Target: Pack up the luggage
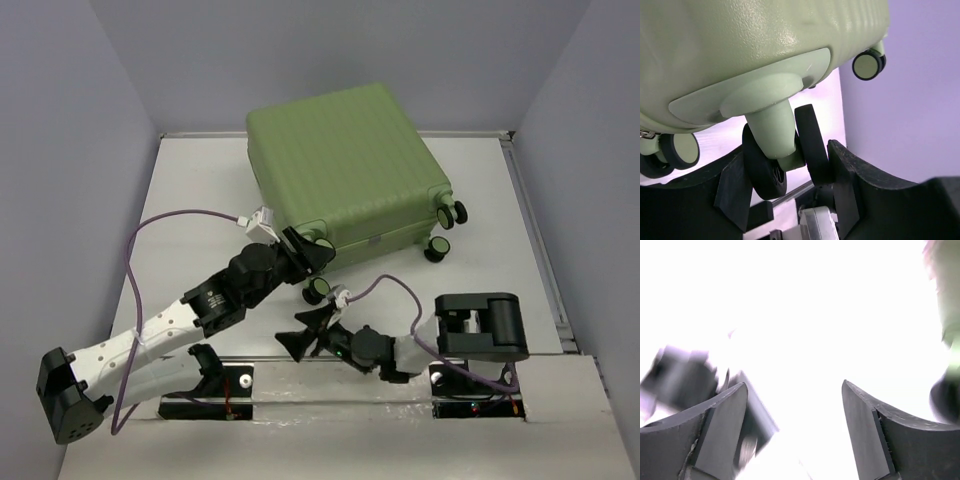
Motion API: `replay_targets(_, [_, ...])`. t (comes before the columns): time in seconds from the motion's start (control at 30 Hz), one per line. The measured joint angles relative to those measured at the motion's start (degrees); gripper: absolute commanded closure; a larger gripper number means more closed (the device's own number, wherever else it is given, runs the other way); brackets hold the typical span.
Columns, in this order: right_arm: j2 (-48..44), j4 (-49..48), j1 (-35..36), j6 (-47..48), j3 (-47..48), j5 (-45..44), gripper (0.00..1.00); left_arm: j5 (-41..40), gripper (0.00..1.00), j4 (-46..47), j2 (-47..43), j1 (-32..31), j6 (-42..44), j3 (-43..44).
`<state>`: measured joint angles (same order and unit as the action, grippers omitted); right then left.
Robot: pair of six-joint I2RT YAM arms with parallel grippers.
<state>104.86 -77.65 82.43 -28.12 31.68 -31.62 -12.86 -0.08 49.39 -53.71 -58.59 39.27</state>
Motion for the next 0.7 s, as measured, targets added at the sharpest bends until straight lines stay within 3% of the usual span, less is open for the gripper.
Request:
replay_targets(0.03, [-2.3,0.6,1.9,-0.3,-3.5,0.9,0.13,0.1,0.68,1.4,-0.2,-0.2,-0.7,-0.8])
replay_targets(0.17, [-12.3,6.3,2.5,-1.7,-11.1,2.1,0.09,-0.4,0.39,4.6,-1.9,-0.3,-1.9,-3.4])
replay_targets(0.27, [-22.4,14.0,1.6,-2.1,-11.0,1.9,0.04,-0.9,0.24,5.0,-2.7,-0.3,-2.0,-4.1])
replay_targets(0.5, [-40.5,36.8,1.3,-0.3,-5.6,-2.7,0.0,0.3,0.18,5.7,-4.7,-0.7,-1.7,-4.7])
replay_targets(0.7, [-43.6,48.5,-2.0,3.0,0.3,-3.6,0.0,0.3,0.18,7.3,-5.5,-0.7,-1.9,-6.0])
